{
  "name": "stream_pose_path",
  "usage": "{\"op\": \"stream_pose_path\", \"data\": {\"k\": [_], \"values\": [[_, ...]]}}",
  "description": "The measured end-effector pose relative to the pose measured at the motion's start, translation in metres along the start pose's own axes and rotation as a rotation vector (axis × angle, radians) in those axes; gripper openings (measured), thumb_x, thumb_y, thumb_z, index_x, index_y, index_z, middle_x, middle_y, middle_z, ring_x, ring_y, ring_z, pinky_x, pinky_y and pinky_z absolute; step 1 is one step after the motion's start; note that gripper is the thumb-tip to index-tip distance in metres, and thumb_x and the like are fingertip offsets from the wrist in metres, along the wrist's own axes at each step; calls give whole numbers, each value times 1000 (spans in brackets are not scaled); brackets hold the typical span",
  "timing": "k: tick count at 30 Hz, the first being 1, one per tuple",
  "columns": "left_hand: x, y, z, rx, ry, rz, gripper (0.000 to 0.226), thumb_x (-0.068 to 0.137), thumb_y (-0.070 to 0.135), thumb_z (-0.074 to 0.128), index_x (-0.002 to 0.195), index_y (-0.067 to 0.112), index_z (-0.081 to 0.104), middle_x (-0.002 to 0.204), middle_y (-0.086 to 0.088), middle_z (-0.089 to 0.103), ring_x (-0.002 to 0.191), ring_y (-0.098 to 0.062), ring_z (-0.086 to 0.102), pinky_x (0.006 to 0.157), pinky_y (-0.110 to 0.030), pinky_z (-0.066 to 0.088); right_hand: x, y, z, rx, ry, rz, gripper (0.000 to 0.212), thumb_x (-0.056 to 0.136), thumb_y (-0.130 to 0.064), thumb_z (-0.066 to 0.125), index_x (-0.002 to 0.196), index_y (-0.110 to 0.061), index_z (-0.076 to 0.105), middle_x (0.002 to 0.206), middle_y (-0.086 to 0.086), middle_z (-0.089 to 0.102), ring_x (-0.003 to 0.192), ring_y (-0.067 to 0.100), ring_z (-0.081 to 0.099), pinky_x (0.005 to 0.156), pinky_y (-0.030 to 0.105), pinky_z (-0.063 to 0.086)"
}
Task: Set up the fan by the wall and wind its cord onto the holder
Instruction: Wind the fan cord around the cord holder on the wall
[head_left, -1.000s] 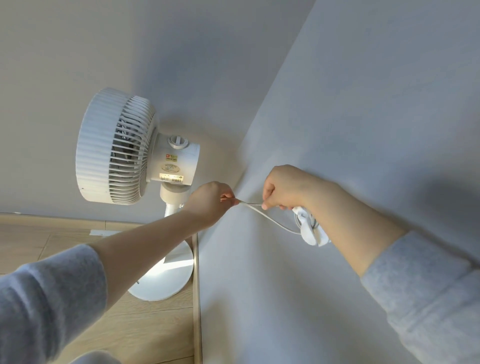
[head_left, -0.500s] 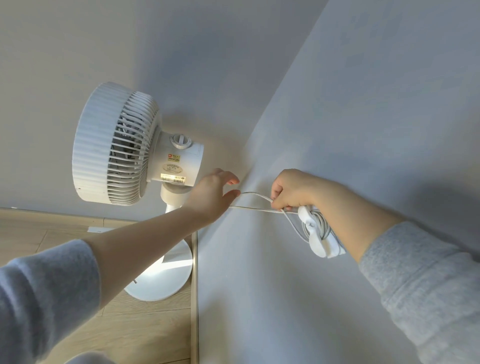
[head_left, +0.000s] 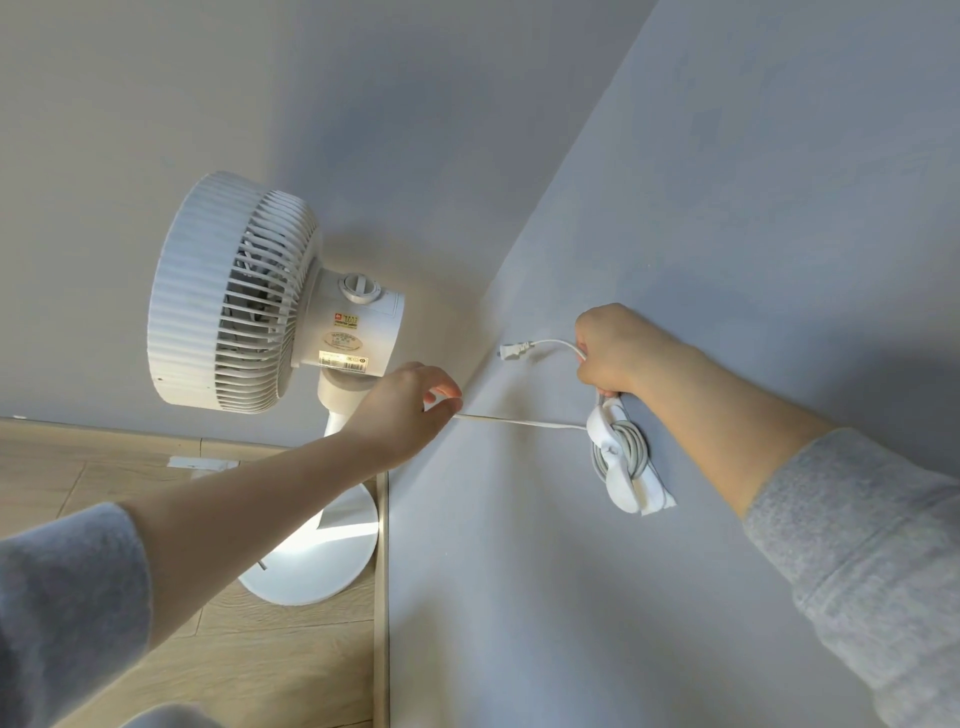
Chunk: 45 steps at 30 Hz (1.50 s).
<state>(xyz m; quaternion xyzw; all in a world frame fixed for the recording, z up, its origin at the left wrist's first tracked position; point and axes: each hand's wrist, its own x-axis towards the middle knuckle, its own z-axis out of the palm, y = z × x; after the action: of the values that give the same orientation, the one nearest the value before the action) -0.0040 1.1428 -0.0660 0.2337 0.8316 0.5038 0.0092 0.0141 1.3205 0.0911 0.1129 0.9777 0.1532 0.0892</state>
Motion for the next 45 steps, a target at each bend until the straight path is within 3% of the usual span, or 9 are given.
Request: {"op": "stream_pose_path", "data": {"k": [5, 12, 15, 19, 21, 24, 29, 32, 45], "values": [[-8, 9, -5, -1, -17, 14, 15, 89, 26, 56, 97, 20, 68, 102, -3, 63, 90, -14, 62, 76, -22, 44, -18, 5, -15, 7, 104, 14, 27, 80, 7, 50, 104, 1, 60, 104, 21, 66, 83, 33, 65, 48, 24, 36], [-21, 23, -14, -5, -12, 25, 14, 89, 25, 56, 95, 21, 68, 101, -2, 63, 86, -12, 62, 74, -22, 44, -48, 21, -31, 186, 270, 23, 13, 78, -3, 53, 89, -3, 59, 88, 20, 69, 82, 36, 67, 72, 36, 54], [-27, 33, -18, -6, -4, 39, 15, 89, 23, 55, 95, 19, 68, 100, -3, 64, 87, -13, 63, 76, -24, 47, -66, 28, -40, 223, 374, 12, 7, 77, -4, 54, 76, -11, 53, 80, 18, 69, 78, 35, 68, 72, 36, 54], [-36, 50, -23, -7, -2, 57, 16, 89, 23, 55, 95, 18, 68, 100, -2, 63, 88, -14, 62, 76, -24, 46, -98, 36, -55, 230, 472, 38, 32, 76, -4, 55, 56, -21, 36, 68, 8, 61, 79, 32, 66, 65, 27, 44], [-41, 58, -25, -13, 2, 62, 16, 89, 24, 55, 96, 18, 69, 100, -2, 63, 89, -14, 62, 78, -26, 47, -113, 38, -55, 272, 461, 46, 24, 74, -3, 56, 59, -17, 44, 66, 7, 62, 76, 32, 67, 66, 29, 49], [-49, 70, -29, -13, 3, 77, 16, 89, 24, 55, 96, 17, 69, 100, -1, 63, 90, -15, 63, 81, -29, 49, -134, 39, -49, 389, 468, 83, 5, 70, -4, 60, 69, -8, 58, 58, -3, 57, 60, 22, 58, 50, 21, 40], [-62, 82, -32, -1, -8, 104, 16, 89, 24, 55, 94, 19, 69, 95, 4, 62, 89, -15, 63, 81, -29, 50, -167, 39, -32, 436, 499, 102, 10, 74, -15, 69, 76, -6, 66, 60, -3, 56, 47, 14, 46, 47, 20, 35], [-68, 85, -30, -1, -21, 96, 17, 89, 24, 54, 94, 18, 69, 95, 5, 62, 88, -15, 63, 79, -28, 50, -188, 37, -17, 389, 533, 115, 10, 79, -20, 69, 79, -11, 68, 57, -11, 49, 48, 8, 45, 45, 15, 30], [-91, 74, -18, -28, -65, 14, 17, 89, 28, 55, 91, 19, 69, 93, 5, 65, 90, -16, 64, 83, -31, 51, -236, 11, 62, 389, 516, 229, 12, 88, -13, 56, 95, -8, 64, 83, 9, 73, 76, 28, 69, 67, 33, 55]]}}
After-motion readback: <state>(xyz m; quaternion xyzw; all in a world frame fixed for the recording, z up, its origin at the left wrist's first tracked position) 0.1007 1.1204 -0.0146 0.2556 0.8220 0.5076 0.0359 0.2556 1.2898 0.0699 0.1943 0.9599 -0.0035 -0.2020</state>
